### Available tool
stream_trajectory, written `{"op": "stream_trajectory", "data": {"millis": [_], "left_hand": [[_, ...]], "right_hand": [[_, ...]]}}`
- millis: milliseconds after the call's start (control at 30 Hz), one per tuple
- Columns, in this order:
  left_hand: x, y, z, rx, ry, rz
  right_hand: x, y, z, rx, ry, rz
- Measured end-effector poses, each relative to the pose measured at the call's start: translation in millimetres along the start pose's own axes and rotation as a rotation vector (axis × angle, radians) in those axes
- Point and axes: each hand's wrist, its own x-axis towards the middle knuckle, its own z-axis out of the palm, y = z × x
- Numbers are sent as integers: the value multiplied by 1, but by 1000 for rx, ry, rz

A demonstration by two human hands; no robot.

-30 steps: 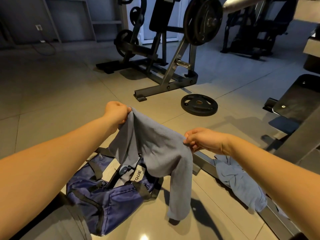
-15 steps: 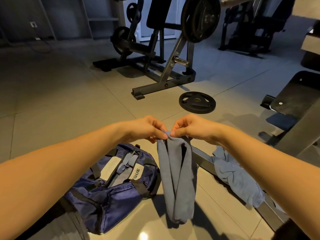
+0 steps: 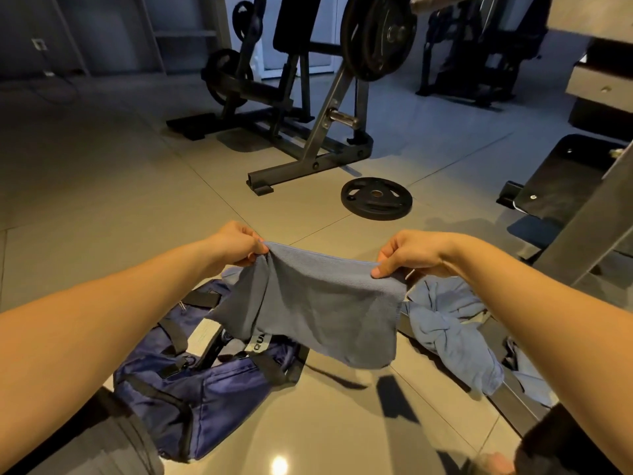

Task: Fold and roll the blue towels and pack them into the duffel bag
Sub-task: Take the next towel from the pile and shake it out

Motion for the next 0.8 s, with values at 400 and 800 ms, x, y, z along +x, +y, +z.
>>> {"op": "stream_trajectory", "data": {"millis": [400, 800], "left_hand": [[1, 2, 0, 3, 38, 6], [-55, 67, 15, -178, -149, 356]], "right_hand": [[-9, -11, -19, 318, 154, -118], [-28, -64, 12, 409, 145, -312]]}}
